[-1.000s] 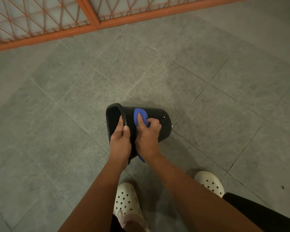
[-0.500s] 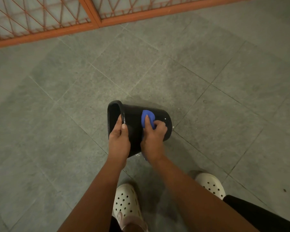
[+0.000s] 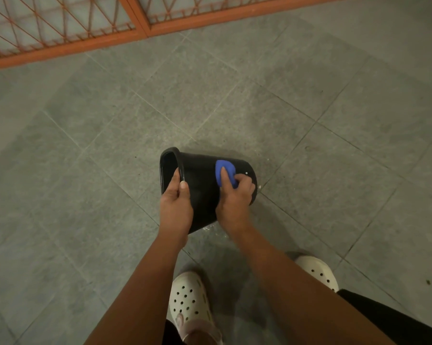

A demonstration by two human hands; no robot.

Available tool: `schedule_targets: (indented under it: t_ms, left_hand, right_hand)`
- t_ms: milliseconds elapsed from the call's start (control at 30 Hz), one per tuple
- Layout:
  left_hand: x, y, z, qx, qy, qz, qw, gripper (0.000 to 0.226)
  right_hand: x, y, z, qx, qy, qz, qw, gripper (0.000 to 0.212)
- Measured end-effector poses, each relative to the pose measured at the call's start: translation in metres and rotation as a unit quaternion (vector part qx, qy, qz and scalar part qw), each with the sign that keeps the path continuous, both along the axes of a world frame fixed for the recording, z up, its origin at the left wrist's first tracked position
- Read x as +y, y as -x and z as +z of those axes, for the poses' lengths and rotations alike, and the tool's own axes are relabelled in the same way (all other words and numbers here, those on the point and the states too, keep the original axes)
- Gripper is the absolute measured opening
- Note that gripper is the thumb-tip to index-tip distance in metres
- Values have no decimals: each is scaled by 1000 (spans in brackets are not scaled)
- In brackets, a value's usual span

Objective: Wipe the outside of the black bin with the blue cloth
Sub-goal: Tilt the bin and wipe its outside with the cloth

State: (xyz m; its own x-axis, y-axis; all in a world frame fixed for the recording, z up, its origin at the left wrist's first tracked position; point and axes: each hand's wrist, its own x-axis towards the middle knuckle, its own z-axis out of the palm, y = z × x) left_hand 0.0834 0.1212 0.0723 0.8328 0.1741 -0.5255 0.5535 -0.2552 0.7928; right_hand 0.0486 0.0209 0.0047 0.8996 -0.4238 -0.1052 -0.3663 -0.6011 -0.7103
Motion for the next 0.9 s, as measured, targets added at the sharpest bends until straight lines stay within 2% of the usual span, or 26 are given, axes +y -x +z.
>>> schedule_targets:
  t_ms: [100, 233, 367, 467, 567, 667, 733, 800, 900]
  left_hand:
    - [-2, 1, 0, -7, 0, 5, 1000, 39]
    - [-1, 3, 0, -8, -1, 25, 1000, 40]
    - [0, 3, -1, -3, 7, 30, 1000, 39]
    - [-3, 3, 2, 2, 17, 27, 999, 39]
    - [-4, 4, 4, 8, 15, 20, 1000, 39]
    - [-1, 3, 6, 10, 2, 18, 1000, 39]
    - [0, 2, 7, 12, -3, 18, 1000, 39]
    - [-2, 3, 8, 11, -6, 19, 1000, 39]
    - [-2, 2, 11, 11, -17, 20, 1000, 39]
  right_hand:
    - [-12, -6, -5, 13, 22, 5, 1000, 60]
    - [-32, -11, -21, 105, 4, -22, 994, 62]
    - [-49, -9, -34, 140, -63, -87, 984, 53]
    - [-55, -6, -44, 142, -38, -55, 988, 48]
    - [-53, -2, -48, 185, 37, -52, 981, 28]
    - [-51, 5, -47, 192, 2, -75, 979, 43]
    - [-52, 8, -48, 175, 37, -59, 982, 41]
    - [-54, 10, -50, 153, 61, -2, 986, 39]
    - [-61, 6, -46, 154, 47, 37, 986, 40]
